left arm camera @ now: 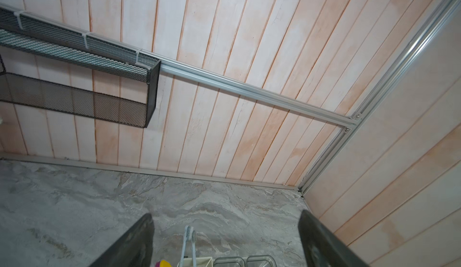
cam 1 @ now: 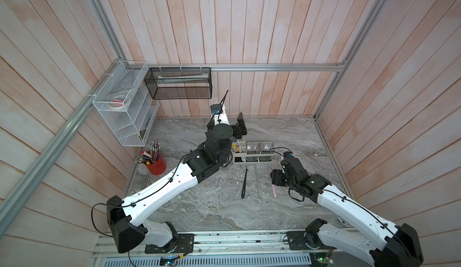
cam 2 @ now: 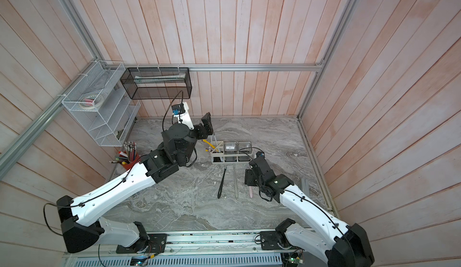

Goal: Place the toothbrush into the toothbrush holder
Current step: Pick up the toothbrush from the center of the board.

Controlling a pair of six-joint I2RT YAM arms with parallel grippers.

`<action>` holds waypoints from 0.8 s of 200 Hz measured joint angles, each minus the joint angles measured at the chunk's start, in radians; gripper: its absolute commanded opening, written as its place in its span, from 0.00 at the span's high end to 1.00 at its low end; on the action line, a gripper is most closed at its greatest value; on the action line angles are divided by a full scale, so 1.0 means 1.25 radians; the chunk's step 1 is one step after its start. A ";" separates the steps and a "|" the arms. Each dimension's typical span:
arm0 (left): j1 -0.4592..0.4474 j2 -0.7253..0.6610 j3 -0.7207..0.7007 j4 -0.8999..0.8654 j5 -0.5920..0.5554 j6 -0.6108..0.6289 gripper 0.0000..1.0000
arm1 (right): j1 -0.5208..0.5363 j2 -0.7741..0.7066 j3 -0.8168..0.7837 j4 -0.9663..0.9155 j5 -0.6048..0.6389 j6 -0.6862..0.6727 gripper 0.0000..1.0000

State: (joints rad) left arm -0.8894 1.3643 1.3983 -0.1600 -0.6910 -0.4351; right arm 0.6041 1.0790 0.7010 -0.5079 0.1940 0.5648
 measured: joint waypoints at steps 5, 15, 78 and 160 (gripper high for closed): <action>0.000 -0.010 -0.002 -0.030 0.000 -0.020 0.09 | 0.000 0.018 0.000 0.002 0.000 -0.004 0.34; 0.000 -0.031 -0.014 -0.085 -0.001 -0.057 0.09 | 0.000 0.053 0.000 0.002 0.000 -0.013 0.37; 0.000 -0.116 -0.121 -0.323 0.002 -0.233 0.05 | -0.004 0.183 0.001 0.012 0.000 -0.049 0.50; 0.000 -0.153 -0.229 -0.400 0.026 -0.326 0.04 | -0.004 0.294 0.002 0.048 -0.007 -0.071 0.66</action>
State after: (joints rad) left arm -0.8894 1.1728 1.1126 -0.6601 -0.6586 -0.8425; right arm 0.5991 1.4464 0.7036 -0.4477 0.1852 0.4755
